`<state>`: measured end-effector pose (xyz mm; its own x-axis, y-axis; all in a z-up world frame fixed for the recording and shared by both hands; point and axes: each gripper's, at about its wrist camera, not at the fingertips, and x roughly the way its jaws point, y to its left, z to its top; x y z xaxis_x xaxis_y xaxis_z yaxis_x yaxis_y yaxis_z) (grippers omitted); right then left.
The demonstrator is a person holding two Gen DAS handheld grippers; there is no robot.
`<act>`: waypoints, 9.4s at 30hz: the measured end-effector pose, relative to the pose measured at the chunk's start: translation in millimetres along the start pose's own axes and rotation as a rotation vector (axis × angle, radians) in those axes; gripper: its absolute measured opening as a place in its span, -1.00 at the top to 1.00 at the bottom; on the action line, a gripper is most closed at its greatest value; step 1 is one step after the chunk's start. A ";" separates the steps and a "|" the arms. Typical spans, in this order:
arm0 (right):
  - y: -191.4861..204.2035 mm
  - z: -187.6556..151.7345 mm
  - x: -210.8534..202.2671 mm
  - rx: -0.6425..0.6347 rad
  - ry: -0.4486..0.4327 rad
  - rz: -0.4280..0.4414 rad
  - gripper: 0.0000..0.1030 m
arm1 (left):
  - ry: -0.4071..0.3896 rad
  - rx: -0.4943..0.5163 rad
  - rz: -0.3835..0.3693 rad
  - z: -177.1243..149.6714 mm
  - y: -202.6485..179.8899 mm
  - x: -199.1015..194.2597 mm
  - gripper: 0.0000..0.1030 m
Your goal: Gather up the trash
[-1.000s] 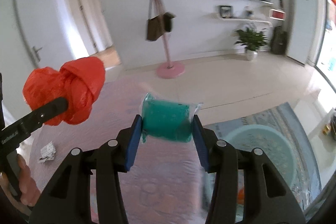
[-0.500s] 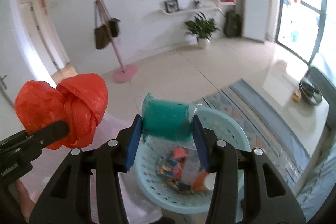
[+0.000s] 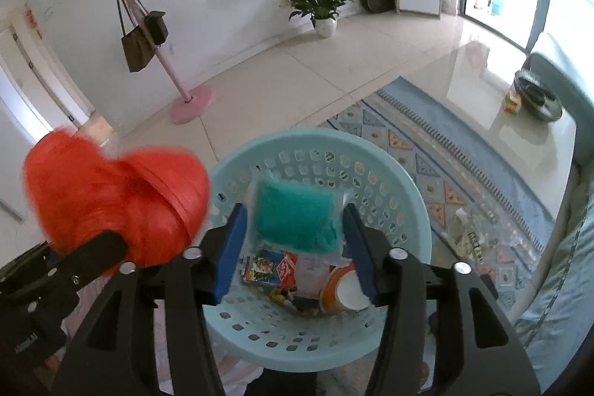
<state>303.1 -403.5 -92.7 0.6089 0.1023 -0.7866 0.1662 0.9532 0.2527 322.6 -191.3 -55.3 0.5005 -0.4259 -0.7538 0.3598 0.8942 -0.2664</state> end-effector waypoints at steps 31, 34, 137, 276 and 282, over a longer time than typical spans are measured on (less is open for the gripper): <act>161.2 -97.6 -130.8 -0.288 -0.234 0.163 -0.39 | -0.409 -0.116 0.005 -91.0 83.5 -229.6 -0.61; 187.1 -128.3 -130.3 -0.337 -0.212 0.182 -0.39 | -0.428 -0.164 0.051 -109.1 106.1 -247.7 -0.61; 173.3 -105.6 -115.7 -0.351 -0.155 0.303 0.11 | -0.374 -0.069 0.175 -95.1 109.8 -241.0 0.97; 131.0 -136.7 -149.4 -0.203 -0.499 -0.020 -0.48 | -0.542 -0.109 0.440 -169.2 66.7 -188.4 -0.85; 130.8 -138.0 -148.6 -0.212 -0.504 -0.024 -0.48 | -0.542 -0.108 0.440 -168.9 66.6 -188.8 -0.85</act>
<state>127.3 -254.8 -20.5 0.9117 -0.0198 -0.4103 0.0567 0.9953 0.0780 119.0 -28.1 -32.2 0.9134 -0.0050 -0.4069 -0.0325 0.9958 -0.0852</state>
